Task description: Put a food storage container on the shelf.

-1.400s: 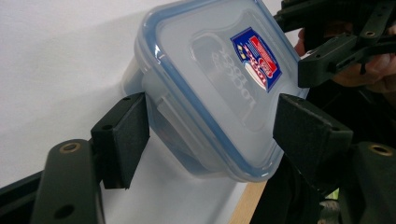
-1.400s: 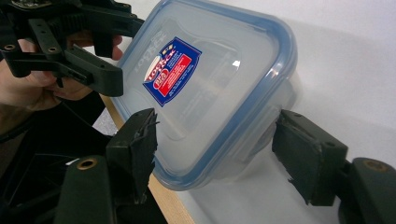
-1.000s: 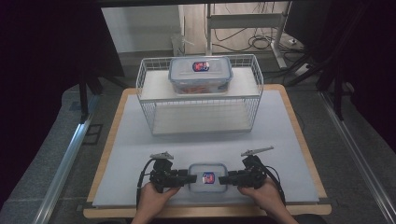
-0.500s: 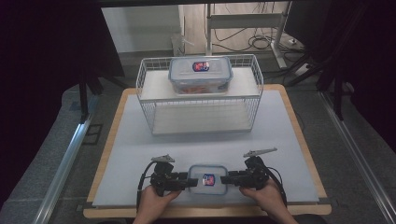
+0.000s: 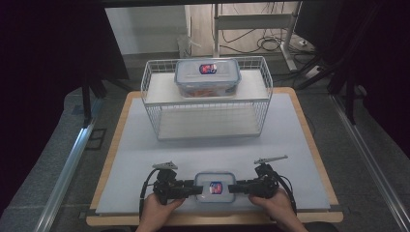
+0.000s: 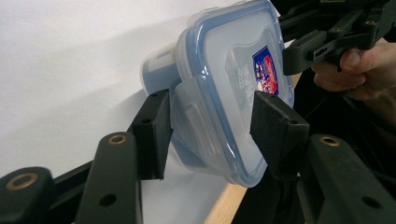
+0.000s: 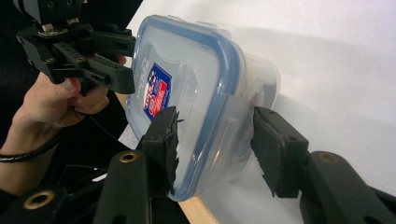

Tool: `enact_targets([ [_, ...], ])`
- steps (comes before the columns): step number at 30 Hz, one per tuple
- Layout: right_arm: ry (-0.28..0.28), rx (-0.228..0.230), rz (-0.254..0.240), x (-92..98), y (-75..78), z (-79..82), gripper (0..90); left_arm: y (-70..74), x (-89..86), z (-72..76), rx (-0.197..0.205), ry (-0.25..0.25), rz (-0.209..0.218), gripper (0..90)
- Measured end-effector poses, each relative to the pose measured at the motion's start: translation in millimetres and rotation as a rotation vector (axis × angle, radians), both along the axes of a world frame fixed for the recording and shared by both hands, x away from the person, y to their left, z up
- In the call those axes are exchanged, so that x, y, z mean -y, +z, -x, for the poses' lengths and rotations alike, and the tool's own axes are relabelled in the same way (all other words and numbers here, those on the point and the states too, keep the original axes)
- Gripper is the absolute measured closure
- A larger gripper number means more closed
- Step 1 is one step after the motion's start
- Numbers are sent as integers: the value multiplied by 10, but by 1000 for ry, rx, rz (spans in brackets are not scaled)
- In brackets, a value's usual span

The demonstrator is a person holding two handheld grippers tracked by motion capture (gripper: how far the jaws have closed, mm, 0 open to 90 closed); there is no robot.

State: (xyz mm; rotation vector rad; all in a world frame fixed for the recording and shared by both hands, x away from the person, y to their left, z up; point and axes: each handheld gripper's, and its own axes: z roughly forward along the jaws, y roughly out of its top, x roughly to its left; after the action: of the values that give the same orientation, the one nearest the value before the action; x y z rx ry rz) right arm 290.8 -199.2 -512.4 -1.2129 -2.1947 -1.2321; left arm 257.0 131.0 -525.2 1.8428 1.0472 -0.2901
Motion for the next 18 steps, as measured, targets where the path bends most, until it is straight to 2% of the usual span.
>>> enact_targets([
  [6, -9, -9, -6, 9, 17, 21, 542, 11, -7, 13, -7, 10, 12, 514],
  [12, -21, -7, -27, 21, 27, 15, 562, 42, -4, -12, 9, 22, 0, 519],
  [18, -33, 29, -20, 1, 60, -1, 561, 71, 1, -47, 22, 31, -11, 519],
])
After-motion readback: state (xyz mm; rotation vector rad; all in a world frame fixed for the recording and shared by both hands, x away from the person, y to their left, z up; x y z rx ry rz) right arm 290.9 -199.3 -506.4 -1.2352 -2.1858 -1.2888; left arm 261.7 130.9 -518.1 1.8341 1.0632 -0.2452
